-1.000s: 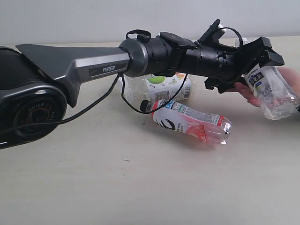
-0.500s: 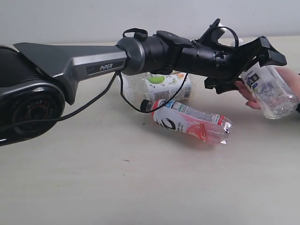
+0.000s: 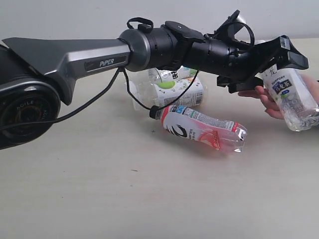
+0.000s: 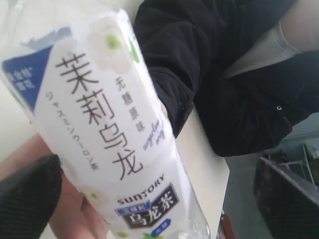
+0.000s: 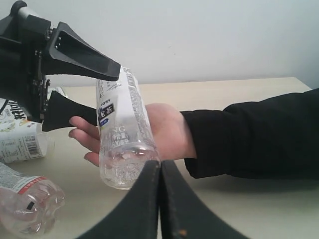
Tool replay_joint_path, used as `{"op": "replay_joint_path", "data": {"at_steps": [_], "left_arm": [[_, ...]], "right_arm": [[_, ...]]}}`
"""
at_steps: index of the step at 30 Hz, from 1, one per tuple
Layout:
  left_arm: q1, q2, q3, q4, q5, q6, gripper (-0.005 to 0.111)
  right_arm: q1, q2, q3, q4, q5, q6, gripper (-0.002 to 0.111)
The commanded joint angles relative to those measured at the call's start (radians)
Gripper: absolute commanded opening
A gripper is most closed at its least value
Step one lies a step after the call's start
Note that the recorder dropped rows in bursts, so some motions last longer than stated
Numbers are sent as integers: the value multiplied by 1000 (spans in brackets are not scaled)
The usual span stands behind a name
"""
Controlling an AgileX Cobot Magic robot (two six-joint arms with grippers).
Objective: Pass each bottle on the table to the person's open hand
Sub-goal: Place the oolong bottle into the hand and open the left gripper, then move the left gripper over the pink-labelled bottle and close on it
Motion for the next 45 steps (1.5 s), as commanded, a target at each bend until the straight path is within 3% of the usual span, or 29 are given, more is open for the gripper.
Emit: {"op": "replay_joint_path", "data": {"at_steps": [1,11,17,20,26,31,39,45], "left_arm": [[26,-18,-7,13,51,-6,101],[109,-18,-7,39,259,-27,101],[140,-40,-7,163,315,-57,95],[142,-67,-7,269,317,-97,74],[142,-139,-7,434,381,-101,2],[132,-194,-7,603,441,-149,0],[16,-270,-5,1256,481,-289,0],[-75,-276,-5,1372,544,-188,0]], "right_arm": [[-5,-4,4,-6,-9,-8,0],[-5,-4,4,-6,-9,-8,0],[-5,-4,4,-6,-9,-8,0],[-5,-4,4,-6,-7,-8,0],[-5,-4,4,-6,-7,-8,0],[-5,-4,4,-6,-7,-8,0],[-5,-4,4,-6,-7,-8,0],[-5,-4,4,-6,-7,-8,0]]}}
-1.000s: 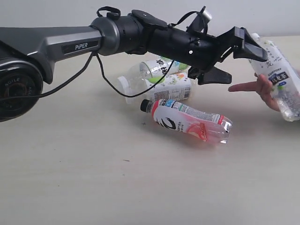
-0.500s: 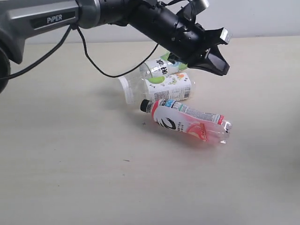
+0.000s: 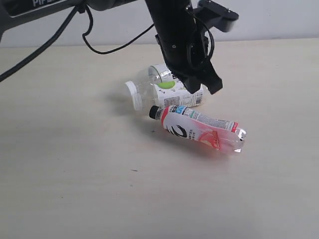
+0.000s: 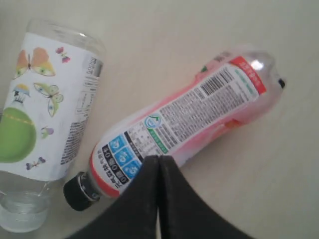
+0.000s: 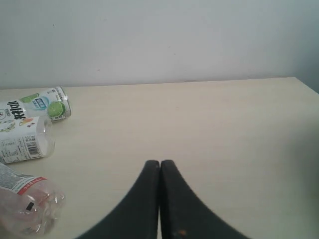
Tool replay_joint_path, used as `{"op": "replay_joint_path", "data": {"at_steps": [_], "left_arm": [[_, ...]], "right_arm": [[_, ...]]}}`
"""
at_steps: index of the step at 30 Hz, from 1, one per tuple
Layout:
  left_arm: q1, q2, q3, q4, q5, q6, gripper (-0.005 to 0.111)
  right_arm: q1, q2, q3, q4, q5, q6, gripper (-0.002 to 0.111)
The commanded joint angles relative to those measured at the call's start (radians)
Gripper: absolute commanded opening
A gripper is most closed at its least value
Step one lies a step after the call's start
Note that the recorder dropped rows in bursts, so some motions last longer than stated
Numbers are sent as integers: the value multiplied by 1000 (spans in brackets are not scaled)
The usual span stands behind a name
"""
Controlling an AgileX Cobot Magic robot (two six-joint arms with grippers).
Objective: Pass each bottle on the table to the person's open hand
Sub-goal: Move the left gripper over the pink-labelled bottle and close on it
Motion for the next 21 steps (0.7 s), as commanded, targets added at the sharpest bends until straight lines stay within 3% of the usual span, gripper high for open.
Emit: {"op": "replay_joint_path", "data": {"at_steps": [1,13,21], "left_arm": [[-54,-13,-5,51,23,88,0],[-84,-13,-2,51,23,241,0],[-79,-61,144,57,1,311,0]], "right_arm": [[-5,-4,4,-6,-7,-8,0],[-5,-4,4,-6,-7,-8,0],[-5,-4,4,-6,-7,-8,0]]}}
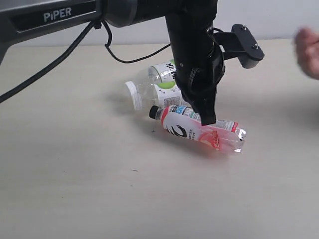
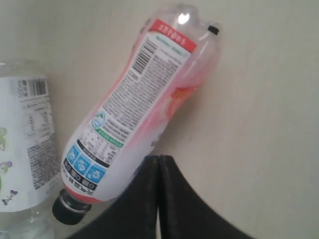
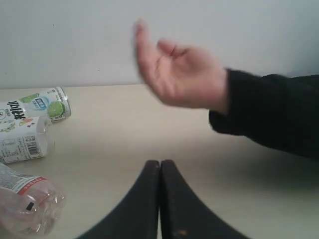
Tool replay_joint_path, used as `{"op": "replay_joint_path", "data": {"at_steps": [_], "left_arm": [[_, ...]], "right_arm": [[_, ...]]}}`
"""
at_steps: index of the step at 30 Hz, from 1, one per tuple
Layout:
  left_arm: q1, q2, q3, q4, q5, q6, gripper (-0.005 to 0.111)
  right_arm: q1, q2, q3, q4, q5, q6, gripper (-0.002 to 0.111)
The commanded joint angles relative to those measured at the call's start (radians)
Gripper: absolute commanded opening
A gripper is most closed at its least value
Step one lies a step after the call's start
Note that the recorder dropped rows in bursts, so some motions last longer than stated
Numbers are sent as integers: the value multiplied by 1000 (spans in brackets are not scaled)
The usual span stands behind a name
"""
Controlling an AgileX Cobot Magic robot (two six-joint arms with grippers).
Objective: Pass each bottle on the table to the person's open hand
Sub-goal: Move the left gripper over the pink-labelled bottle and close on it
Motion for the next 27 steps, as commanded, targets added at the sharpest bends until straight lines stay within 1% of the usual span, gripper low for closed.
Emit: {"op": "replay_joint_path", "data": {"at_steps": [1,3,6,9,14,17,19,20,21,22,25,27], "left_arm": [[3,-49,100,9,-47,24,0],[5,-73,154,12,-113,28,0],[5,-111,234,10,-182,81,0],[3,-148,298,-1,-220,166,0],[5,-193,380,-67,-272,295,0],[5,-198,400,-73,-318,317,0],[5,-198,412,-71,-402,321,0],[5,-198,418,-69,-456,350,0],[5,-198,418,-69,-468,366,0],[5,-198,418,-69,-478,425,0],[3,-198,418,-69,-463,512,1],[3,-198,418,-67,-455,541,11]], "right_arm": [[-5,-4,4,-6,-7,-8,0],[-5,-4,4,-6,-7,-8,0],[-5,-4,4,-6,-7,-8,0],[-5,-4,4,-6,-7,-8,0],[-5,-4,4,-6,-7,-8,0],[-5,-4,4,-6,-7,-8,0],[-5,-4,4,-6,-7,-8,0],[-5,-4,4,-6,-7,-8,0],[-5,-4,4,-6,-7,-8,0],[-5,-4,4,-6,-7,-8,0],[-5,-4,4,-6,-9,-8,0],[-5,-4,4,-6,-9,-8,0]]}}
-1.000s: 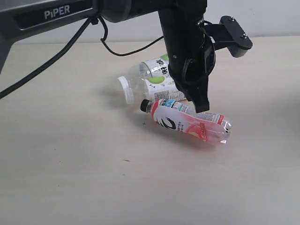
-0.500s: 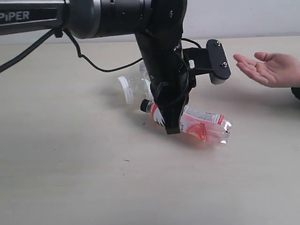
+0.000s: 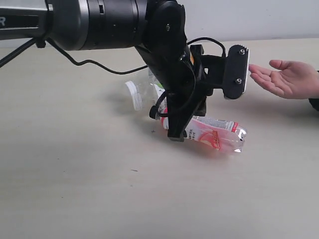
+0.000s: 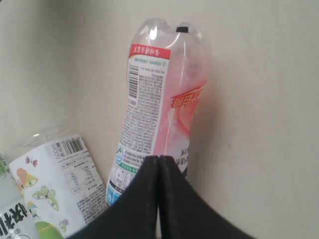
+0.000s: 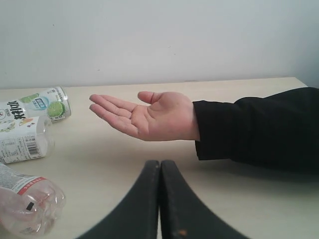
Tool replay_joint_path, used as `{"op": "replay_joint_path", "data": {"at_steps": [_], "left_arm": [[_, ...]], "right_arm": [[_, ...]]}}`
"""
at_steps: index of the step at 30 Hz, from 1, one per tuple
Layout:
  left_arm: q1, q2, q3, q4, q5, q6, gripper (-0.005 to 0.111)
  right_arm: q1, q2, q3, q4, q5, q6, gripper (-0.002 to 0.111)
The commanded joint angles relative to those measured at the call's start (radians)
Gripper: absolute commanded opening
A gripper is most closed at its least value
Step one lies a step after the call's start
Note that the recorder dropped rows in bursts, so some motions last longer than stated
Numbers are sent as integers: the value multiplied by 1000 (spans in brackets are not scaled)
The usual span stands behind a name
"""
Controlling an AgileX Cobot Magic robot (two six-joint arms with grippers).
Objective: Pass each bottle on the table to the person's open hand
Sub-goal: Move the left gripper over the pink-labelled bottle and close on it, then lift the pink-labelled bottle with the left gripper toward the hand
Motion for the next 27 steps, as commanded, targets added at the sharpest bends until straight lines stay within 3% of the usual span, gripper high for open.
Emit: {"op": "replay_joint_path", "data": {"at_steps": [1,5,8,10,13,27], "left_arm": [[1,-12,4,-9,7,47,19],[1,-12,4,-9,7,49,62],[1,-12,4,-8,4,89,87],[1,-12,4,-8,2,101,97],[1,-12,4,-8,2,101,105],[1,-12,4,-8,-10,101,105]], "right_arm": [[-5,-4,4,-6,-9,-8,0],[-5,-4,4,-6,-9,-8,0],[-5,-4,4,-6,-9,-8,0],[-5,-4,4,-6,-9,-8,0],[-5,-4,4,-6,-9,-8,0],[-5,-4,4,-6,-9,-8,0]]}}
